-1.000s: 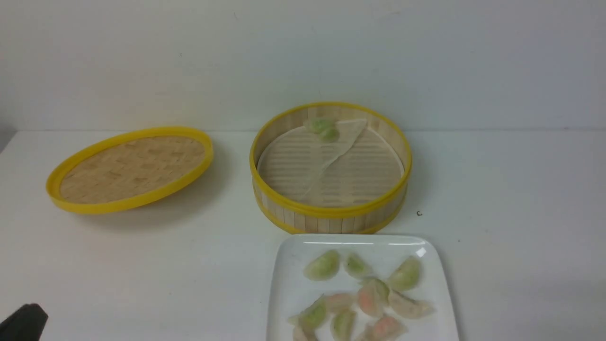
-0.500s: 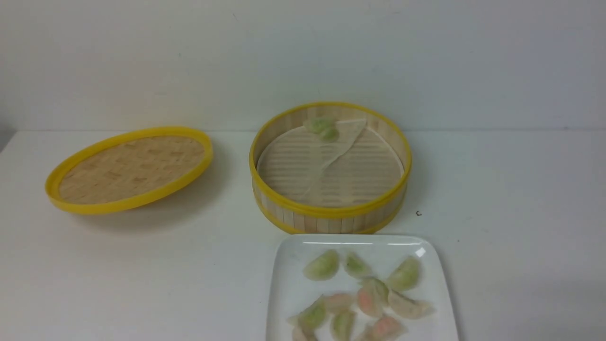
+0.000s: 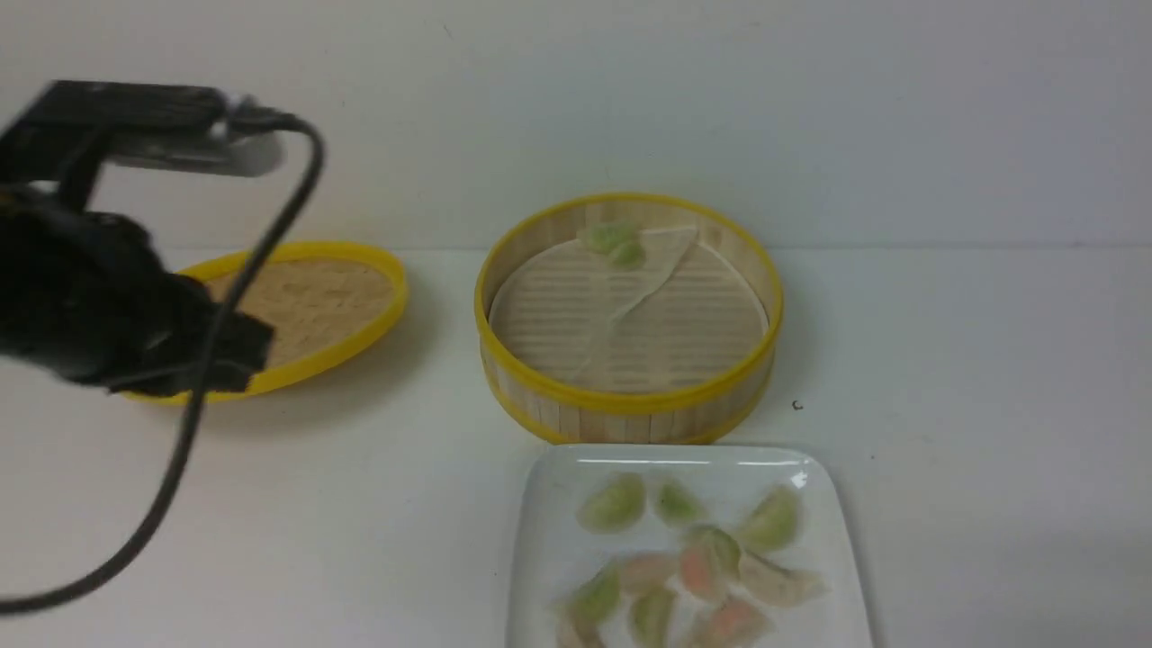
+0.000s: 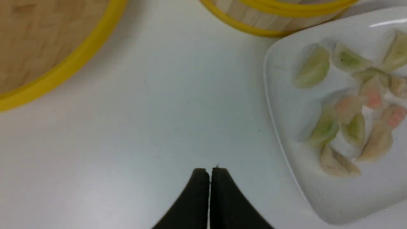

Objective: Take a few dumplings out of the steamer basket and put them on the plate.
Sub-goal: Use the left arm to grab a dumpling from the steamer

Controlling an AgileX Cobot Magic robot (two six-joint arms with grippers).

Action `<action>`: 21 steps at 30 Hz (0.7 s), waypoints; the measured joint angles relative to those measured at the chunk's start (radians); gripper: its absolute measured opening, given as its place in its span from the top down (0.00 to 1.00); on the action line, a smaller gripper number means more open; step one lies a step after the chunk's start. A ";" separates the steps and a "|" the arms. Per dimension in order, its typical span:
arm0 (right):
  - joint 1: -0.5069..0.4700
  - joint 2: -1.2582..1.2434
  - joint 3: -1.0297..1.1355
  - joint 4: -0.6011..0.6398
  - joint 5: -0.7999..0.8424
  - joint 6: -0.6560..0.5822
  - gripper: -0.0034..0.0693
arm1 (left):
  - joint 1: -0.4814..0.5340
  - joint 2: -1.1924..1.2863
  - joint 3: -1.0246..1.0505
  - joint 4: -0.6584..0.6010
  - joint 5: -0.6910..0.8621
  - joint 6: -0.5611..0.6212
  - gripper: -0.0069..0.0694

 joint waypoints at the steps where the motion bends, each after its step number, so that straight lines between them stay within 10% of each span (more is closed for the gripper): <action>1: 0.000 0.000 0.000 0.000 0.000 0.000 0.97 | -0.004 0.012 -0.008 0.000 0.000 0.006 0.92; 21: 0.000 0.000 0.000 0.000 0.000 0.000 0.97 | -0.223 0.988 -1.138 0.070 0.128 0.209 0.92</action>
